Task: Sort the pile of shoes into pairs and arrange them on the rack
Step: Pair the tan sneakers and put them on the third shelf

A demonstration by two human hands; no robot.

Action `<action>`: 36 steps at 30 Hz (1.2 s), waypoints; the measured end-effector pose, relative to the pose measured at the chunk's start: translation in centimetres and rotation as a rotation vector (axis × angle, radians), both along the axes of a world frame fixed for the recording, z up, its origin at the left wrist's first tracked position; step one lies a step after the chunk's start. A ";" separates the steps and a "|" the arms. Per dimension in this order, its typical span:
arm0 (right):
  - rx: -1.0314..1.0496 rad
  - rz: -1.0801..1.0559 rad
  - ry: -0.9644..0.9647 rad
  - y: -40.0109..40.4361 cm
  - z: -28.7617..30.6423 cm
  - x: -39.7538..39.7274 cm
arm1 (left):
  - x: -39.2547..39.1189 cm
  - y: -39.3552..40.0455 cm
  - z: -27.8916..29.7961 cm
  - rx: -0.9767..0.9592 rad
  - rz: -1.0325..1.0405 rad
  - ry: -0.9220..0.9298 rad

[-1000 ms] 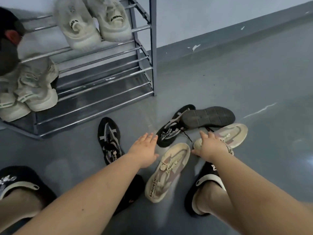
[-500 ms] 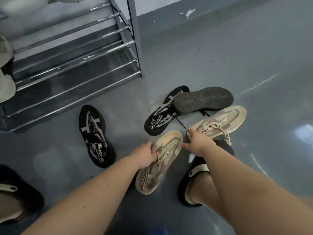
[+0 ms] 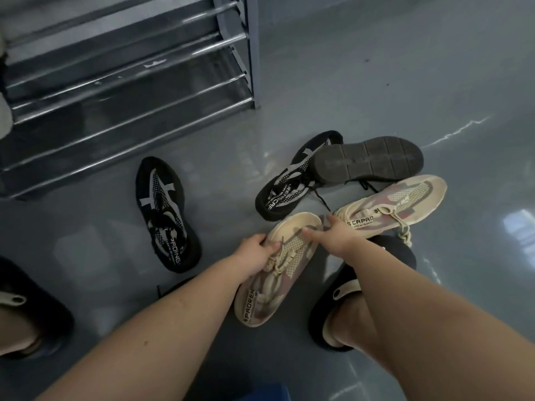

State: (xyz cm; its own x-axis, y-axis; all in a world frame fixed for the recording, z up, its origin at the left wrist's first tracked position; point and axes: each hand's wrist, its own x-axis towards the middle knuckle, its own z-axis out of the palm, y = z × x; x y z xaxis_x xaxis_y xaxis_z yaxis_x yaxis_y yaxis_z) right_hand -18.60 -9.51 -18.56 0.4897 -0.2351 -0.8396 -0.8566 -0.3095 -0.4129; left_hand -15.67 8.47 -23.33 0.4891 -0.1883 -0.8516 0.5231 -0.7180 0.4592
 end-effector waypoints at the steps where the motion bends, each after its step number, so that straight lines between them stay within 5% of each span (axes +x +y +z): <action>1: -0.005 0.002 -0.018 0.1 0.1 0.3 | -0.1 0.3 0.8 -0.022 0.038 -0.010; 15: -0.022 -0.077 -0.377 8.0 3.5 6.0 | 0.9 7.5 6.9 -0.206 0.454 -0.235; 20: 0.128 0.096 -0.260 14.8 4.6 7.0 | 3.1 12.9 8.8 -0.205 0.654 -0.318; 24: 0.299 -0.026 -0.277 20.0 5.2 7.6 | 4.2 17.0 9.4 -0.256 0.837 -0.290; 36: 0.207 0.007 -0.271 30.3 2.2 10.5 | 5.4 26.4 6.2 -0.293 1.158 -0.134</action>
State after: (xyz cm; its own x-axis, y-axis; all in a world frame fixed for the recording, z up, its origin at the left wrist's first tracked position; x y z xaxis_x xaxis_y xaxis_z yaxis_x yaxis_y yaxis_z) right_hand -8.06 20.83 -16.32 0.7028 -0.0696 -0.7079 -0.7050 -0.2007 -0.6802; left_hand -10.28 34.83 -17.17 0.5768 0.2437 -0.7797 0.7248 0.2876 0.6261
